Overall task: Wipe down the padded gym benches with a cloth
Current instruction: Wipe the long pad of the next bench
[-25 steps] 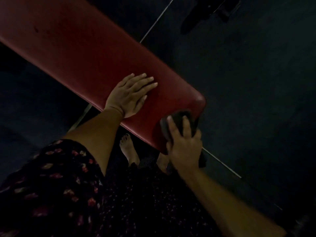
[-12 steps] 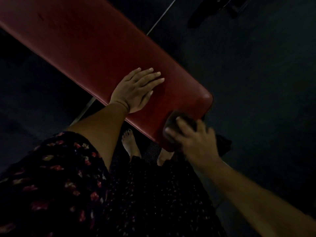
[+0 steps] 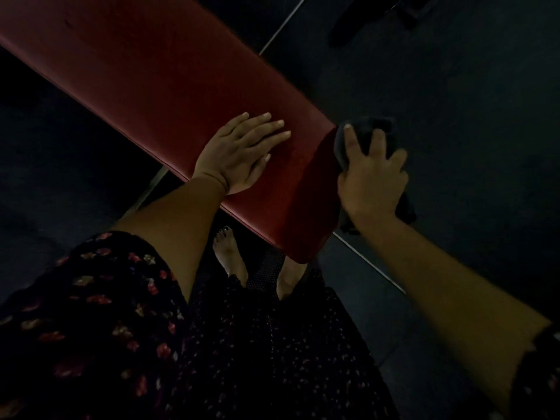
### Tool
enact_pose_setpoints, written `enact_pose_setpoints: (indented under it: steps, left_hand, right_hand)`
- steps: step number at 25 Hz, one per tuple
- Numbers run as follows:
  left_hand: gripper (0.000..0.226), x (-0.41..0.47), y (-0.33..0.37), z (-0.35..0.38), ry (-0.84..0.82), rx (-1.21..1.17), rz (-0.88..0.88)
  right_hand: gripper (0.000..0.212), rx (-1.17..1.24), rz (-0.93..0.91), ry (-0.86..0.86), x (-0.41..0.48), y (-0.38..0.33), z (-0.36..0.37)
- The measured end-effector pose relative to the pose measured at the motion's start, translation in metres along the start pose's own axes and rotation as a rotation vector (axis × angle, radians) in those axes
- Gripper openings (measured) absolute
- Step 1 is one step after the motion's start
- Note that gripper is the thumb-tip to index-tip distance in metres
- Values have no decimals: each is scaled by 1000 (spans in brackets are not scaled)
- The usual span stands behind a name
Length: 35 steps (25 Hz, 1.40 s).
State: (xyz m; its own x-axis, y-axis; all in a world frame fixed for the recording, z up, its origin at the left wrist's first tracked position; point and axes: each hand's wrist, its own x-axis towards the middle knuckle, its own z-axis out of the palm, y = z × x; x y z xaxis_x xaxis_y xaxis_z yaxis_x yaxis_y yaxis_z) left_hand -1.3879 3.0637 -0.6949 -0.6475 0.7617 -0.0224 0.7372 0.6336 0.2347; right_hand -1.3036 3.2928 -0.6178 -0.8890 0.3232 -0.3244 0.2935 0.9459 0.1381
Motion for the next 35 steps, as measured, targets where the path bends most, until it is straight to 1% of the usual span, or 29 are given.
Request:
enact_pose_setpoints:
  steps: [3, 5, 6, 8, 9, 10, 12, 14, 15, 16, 17, 18, 20, 21, 22, 24, 25, 27, 29, 30, 31, 33, 35]
  left_hand:
    - [51, 0, 0, 0, 7, 5, 1]
    - [51, 0, 0, 0, -7, 6, 5]
    - [51, 0, 0, -1, -12, 9, 3]
    - [52, -1, 1, -3, -32, 19, -7]
    - [53, -2, 1, -4, -42, 21, -10]
    - [53, -2, 2, -5, -43, 22, -5]
    - [49, -3, 3, -6, -11, 32, 14]
    - [41, -9, 2, -5, 100, 40, -30]
    - [37, -14, 1, -3, 183, 36, -106]
    - [34, -21, -2, -4, 257, 28, -204]
    - [32, -31, -9, -6, 311, 21, -305]
    - [32, -41, -16, -8, 336, 20, -388]
    - [34, -61, -33, -15, 320, 42, -477]
    - [36, -68, -39, -19, 297, 46, -503]
    - [37, -71, -44, -25, 281, 37, -535]
    - [38, -71, -52, -32, 276, -4, -610]
    - [39, -69, -54, -35, 274, -26, -639]
    - [42, -65, -58, -34, 220, -54, -649]
    - [48, -63, -55, -26, 133, -64, -624]
    - [50, -63, -52, -22, 117, -79, -624]
    - [51, -63, -49, -19, 126, -102, -641]
    - [51, -65, -46, -16, 166, -148, -685]
    - [49, -66, -45, -14, 189, -159, -692]
  right_hand:
    - [83, -1, -199, 58, -62, -30, 13]
    - [86, 3, -337, 41, -104, -54, 22]
    - [81, -7, -417, 8, -125, -66, 28]
    - [73, -71, -599, -116, -158, -87, 36]
    - [72, -93, -668, -188, -166, -93, 41]
    - [72, -85, -706, -235, -166, -95, 40]
    - [72, -18, -715, -206, -151, -91, 33]
    - [72, 69, -737, -207, -129, -80, 22]
    - [71, 109, -716, -219, -117, -71, 15]
    - [71, 149, -639, -205, -103, -60, 7]
    - [71, 180, -524, -158, -85, -48, -1]
    - [71, 187, -399, -104, -64, -36, -8]
    - [70, 144, -192, -32, -17, -12, -19]
    - [69, 118, -113, -37, 8, 1, -22]
    - [67, 111, -31, -78, 33, 13, -28]
    - [65, 220, 123, -212, 69, 26, -36]
    - [65, 279, 161, -254, 77, 23, -36]
    - [68, 263, 150, -258, 69, -2, -36]
    - [78, 178, 117, -180, 40, -36, -30]
    - [83, 138, 101, -130, 20, -52, -27]
    - [86, 113, 61, -96, 0, -64, -21]
    - [90, 53, -53, -87, -43, -83, -4]
    - [93, -26, -178, -56, -87, -101, 13]
